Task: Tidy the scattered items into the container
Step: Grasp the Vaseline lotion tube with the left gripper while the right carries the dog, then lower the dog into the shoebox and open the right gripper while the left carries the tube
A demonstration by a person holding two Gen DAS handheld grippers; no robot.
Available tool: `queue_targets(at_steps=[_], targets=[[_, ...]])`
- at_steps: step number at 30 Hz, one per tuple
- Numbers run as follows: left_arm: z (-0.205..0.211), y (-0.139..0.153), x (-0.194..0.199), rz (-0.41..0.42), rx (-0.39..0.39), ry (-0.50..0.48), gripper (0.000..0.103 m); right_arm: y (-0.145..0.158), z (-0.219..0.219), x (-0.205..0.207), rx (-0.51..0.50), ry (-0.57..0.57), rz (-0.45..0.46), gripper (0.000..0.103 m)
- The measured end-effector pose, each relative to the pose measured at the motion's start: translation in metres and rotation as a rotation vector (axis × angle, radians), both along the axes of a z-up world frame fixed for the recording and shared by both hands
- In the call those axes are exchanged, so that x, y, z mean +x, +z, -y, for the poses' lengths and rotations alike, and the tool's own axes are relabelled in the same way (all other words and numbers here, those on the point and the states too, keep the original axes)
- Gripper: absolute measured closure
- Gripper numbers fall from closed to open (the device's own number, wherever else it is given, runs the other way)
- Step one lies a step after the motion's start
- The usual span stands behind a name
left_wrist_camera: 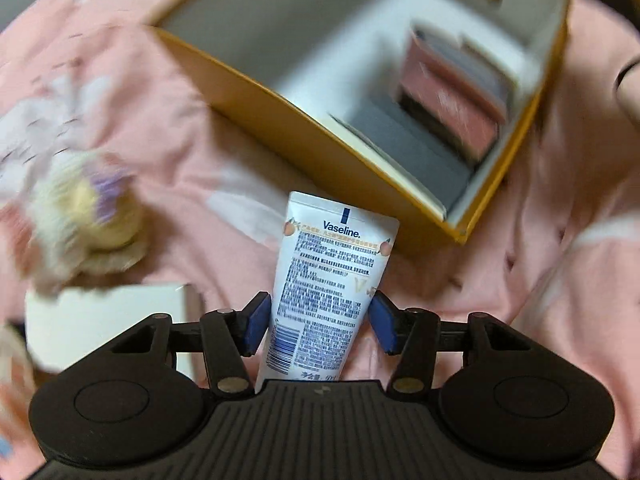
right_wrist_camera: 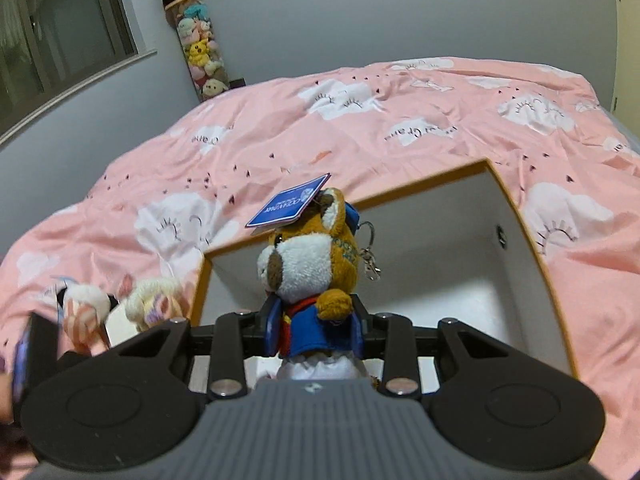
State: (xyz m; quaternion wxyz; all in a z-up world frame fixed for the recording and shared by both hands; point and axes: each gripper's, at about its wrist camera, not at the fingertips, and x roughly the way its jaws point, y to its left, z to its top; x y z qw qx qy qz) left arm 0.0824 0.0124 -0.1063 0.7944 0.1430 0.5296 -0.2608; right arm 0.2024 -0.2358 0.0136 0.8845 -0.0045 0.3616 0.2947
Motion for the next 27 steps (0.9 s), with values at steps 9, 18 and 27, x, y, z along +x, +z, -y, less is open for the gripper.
queue_targets(at_steps=[9,18,27], targets=[[-0.055,0.05,0.016,0.064,-0.308,0.33,0.077,-0.034,-0.056,0.03,-0.001,0.058,-0.133,0.067],[-0.057,0.055,0.043,0.063,-0.409,0.413,0.079,-0.072,-0.078,0.05,-0.082,0.074,-0.269,0.067],[-0.08,0.059,0.041,0.052,-0.563,0.485,0.079,-0.1,-0.111,0.058,-0.182,0.125,-0.326,0.065]])
